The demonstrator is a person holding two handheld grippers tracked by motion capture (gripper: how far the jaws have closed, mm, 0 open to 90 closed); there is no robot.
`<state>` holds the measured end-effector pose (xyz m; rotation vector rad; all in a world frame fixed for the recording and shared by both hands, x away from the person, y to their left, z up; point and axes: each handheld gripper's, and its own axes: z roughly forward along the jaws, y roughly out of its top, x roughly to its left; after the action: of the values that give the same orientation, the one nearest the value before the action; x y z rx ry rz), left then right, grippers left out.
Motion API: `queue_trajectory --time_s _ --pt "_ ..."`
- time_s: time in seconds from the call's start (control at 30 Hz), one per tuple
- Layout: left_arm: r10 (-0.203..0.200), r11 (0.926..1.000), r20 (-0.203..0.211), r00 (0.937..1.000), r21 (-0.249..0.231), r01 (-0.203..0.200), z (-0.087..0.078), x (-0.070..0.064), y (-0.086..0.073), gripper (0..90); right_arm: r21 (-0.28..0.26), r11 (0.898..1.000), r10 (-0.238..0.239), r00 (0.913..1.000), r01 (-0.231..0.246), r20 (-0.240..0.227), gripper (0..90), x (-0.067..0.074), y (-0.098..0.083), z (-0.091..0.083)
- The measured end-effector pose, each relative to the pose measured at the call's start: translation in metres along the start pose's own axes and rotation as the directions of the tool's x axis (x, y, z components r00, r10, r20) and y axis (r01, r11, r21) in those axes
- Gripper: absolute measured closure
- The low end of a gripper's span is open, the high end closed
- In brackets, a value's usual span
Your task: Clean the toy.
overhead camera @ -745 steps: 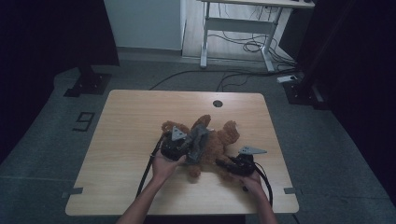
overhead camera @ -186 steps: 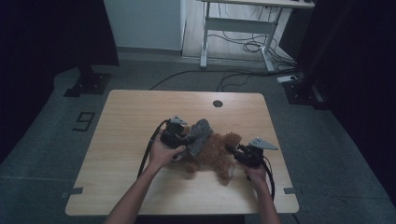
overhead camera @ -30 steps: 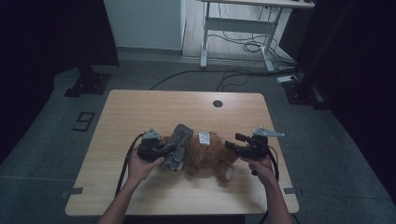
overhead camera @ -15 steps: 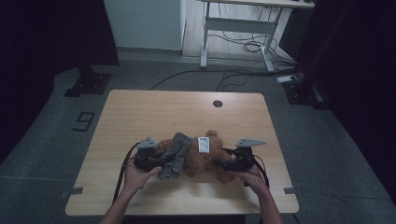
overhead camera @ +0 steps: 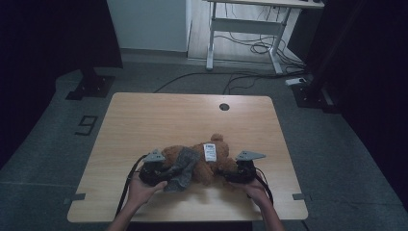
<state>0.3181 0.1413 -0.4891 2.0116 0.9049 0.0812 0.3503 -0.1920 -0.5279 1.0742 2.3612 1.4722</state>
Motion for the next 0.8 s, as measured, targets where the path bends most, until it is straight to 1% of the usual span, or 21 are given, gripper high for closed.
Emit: queue_trajectory --time_s 0.03,0.07,0.13,0.23,0.27,0.3,0.4,0.47,0.5,0.57,0.63,0.67,0.7,0.73,0.8 --pt "0.007 0.9998 0.001 1.0000 0.017 -0.007 0.006 -0.001 0.000 78.6 -0.005 1.000 -0.002 0.9999 0.002 0.012 47.2 0.000 0.000 0.001" --pt "0.010 0.9997 -0.001 1.0000 0.022 -0.010 0.009 -0.002 0.000 78.6 -0.011 1.000 -0.004 0.9996 0.005 0.029 47.9 0.000 0.000 0.001" --pt "0.002 0.9999 -0.011 0.9999 0.015 -0.002 0.014 -0.001 0.003 78.6 -0.020 1.000 -0.008 0.9983 0.009 0.058 49.6 0.000 0.001 0.003" --pt "-0.011 0.9997 -0.027 0.9996 0.022 0.012 0.021 0.009 0.016 78.6 -0.035 0.999 -0.020 0.9952 0.023 0.096 50.9 -0.005 0.003 0.006" --pt "-0.021 0.9995 -0.030 0.9993 0.023 0.022 0.023 0.012 0.020 78.6 -0.042 0.998 -0.034 0.9928 0.039 0.115 51.4 -0.008 0.005 0.008" --pt "-0.027 0.9994 -0.034 0.9991 0.023 0.028 0.025 0.015 0.023 78.6 -0.046 0.998 -0.046 0.9912 0.052 0.124 51.7 -0.011 0.007 0.010" --pt "-0.046 0.9987 -0.055 0.9974 0.018 0.047 0.033 0.024 0.035 78.5 -0.054 0.997 -0.051 0.9905 0.058 0.128 52.4 -0.021 0.013 0.015" --pt "-0.065 0.9978 -0.050 0.9966 0.012 0.066 0.034 0.029 0.041 78.5 -0.055 0.997 -0.047 0.9914 0.054 0.122 52.4 -0.028 0.016 0.018" --pt "-0.073 0.9973 -0.042 0.9965 0.001 0.073 0.032 0.029 0.044 78.4 -0.053 0.997 -0.054 0.9912 0.060 0.121 52.4 -0.031 0.018 0.019" --pt "-0.063 0.9980 -0.040 0.9972 -0.015 0.062 0.024 0.027 0.049 78.3 -0.050 0.996 -0.064 0.9924 0.069 0.105 52.4 -0.034 0.019 0.019" --pt "-0.032 0.9987 -0.056 0.9979 -0.043 0.030 0.014 0.022 0.056 78.2 -0.048 0.995 -0.080 0.9919 0.086 0.099 52.4 -0.035 0.019 0.018" --pt "-0.021 0.9975 -0.062 0.9979 -0.068 0.017 0.006 0.021 0.062 78.2 -0.049 0.994 -0.091 0.9912 0.096 0.096 52.5 -0.034 0.018 0.017" --pt "-0.016 0.9964 -0.065 0.9977 -0.084 0.011 0.002 0.020 0.066 78.1 -0.053 0.993 -0.105 0.9901 0.110 0.093 52.5 -0.033 0.016 0.016" --pt "-0.009 0.9940 -0.076 0.9970 -0.109 0.001 -0.003 0.020 0.073 78.1 -0.056 0.991 -0.115 0.9890 0.120 0.093 52.6 -0.032 0.015 0.016" --pt "0.000 0.9928 -0.103 0.9947 -0.119 -0.012 -0.007 0.022 0.084 78.0 -0.064 0.989 -0.126 0.9880 0.132 0.089 52.5 -0.029 0.011 0.014"
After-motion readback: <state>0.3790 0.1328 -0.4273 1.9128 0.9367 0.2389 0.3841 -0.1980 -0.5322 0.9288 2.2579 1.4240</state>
